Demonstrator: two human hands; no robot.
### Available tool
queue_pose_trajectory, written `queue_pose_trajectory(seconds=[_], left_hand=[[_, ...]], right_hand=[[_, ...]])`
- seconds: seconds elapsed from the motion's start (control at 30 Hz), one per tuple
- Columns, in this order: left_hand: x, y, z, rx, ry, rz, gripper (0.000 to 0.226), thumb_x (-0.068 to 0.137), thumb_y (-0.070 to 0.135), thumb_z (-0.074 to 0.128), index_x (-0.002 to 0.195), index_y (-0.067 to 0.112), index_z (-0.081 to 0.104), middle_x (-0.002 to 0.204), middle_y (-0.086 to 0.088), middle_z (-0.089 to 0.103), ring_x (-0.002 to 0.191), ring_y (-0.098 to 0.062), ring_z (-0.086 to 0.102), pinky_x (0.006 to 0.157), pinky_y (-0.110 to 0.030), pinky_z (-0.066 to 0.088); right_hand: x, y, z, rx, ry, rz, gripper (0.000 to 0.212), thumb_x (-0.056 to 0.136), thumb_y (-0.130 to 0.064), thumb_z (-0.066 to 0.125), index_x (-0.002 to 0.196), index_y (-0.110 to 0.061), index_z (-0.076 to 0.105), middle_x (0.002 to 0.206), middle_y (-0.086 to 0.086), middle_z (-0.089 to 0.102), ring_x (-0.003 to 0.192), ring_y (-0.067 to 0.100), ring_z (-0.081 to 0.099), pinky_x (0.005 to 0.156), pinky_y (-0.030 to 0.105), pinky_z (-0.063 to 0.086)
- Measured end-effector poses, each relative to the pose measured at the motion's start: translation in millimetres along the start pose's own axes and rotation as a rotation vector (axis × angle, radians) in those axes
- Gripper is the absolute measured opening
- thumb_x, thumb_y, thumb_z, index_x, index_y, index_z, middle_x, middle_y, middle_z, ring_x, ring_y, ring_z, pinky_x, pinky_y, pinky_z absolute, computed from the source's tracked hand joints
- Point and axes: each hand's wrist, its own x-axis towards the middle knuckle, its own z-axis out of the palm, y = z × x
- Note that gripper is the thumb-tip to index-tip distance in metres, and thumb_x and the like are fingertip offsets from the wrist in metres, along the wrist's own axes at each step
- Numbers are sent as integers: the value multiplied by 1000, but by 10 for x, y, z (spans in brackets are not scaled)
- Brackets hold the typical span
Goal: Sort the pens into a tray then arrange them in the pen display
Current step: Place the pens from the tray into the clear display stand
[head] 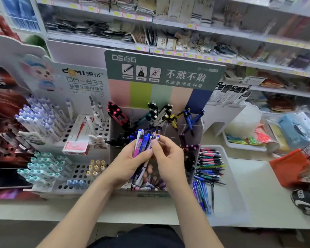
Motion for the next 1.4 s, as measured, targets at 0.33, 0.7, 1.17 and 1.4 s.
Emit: queue_pose_trajectory(seconds=[0.33,0.7,1.17,1.4], left_hand=[[86,-121,-127,134,228,-21,15,103,16,68,114,12,59,94,-13,74,65,-24,63,53,-38,49],[82,-81,-44,165,221,-9,22,96,19,79,112,13,66,89,-8,74,68,-22,70,53,-34,53],[-22,-27,17,72,189,14,29,103,16,69,128,14,55,114,-8,80,72,-26,70,52,-33,51],[-103,21,28,-17,99,-9,28,100,14,72,125,10,59,91,-5,75,67,-26,65,50,-35,52]], right_hand=[[213,-81,-163,-154,633,-450,20,113,-15,49,129,-15,60,101,-6,74,93,14,72,81,31,59],[306,393,-213,-697,335,-645,10,106,-18,64,115,-15,62,96,-2,69,84,17,66,73,46,56],[373,352,-244,-916,262,-634,7,102,-18,70,108,-18,73,96,-5,72,91,21,60,79,45,49],[135,-69,-54,-394,73,-138,14,102,-28,67,101,-26,80,90,-8,78,89,10,72,82,30,59]])
